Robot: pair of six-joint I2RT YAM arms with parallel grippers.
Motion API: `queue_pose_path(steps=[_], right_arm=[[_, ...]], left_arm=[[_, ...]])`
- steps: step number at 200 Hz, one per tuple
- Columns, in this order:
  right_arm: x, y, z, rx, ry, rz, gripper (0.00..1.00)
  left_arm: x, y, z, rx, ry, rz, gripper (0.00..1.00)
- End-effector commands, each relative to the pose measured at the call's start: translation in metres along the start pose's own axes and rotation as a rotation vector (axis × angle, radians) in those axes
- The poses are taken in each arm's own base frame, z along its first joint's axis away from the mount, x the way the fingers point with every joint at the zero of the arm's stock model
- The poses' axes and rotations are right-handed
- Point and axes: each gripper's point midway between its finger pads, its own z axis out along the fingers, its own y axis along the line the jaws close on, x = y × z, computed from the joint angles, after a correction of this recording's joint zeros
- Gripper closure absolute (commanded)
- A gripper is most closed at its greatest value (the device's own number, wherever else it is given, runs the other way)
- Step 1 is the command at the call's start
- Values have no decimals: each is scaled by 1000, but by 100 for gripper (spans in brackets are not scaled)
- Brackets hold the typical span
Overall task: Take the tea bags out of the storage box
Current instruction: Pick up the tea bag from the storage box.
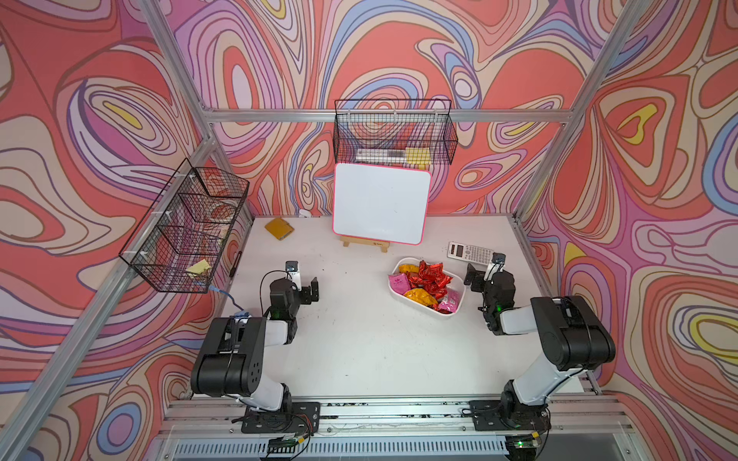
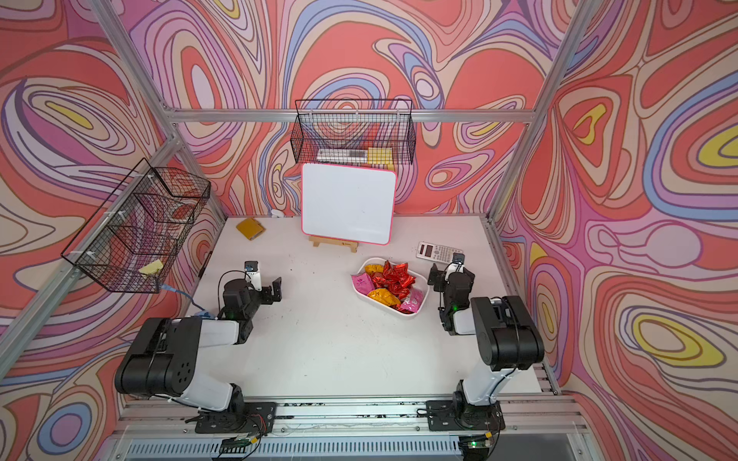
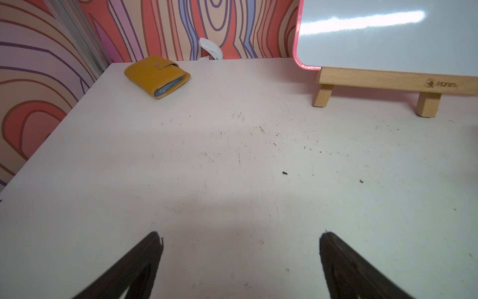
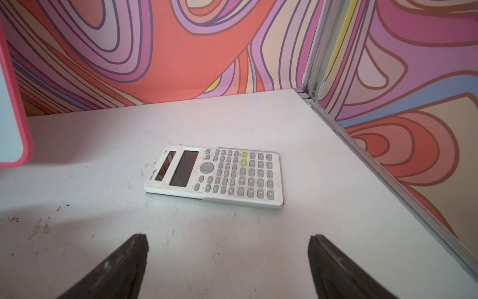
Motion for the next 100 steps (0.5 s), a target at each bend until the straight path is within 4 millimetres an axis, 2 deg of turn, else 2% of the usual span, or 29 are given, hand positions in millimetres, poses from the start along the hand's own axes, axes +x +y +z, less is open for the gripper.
queue_pose_path(steps=[1,51,66,100], right_arm=[[-5,-1,1,6,-20,5,2],[-5,-1,1,6,-20,4,2],[-5,-1,1,6,-20,3,2],[-4,0,1,3,-15,4,2]], left_arm=[[-5,0,-1,6,-25,10,1],[-6,0,-1,4,-26,11,1],[-5,9,0,-45,-20,-11,1],[-5,8,0,-43,-18,-8,1]])
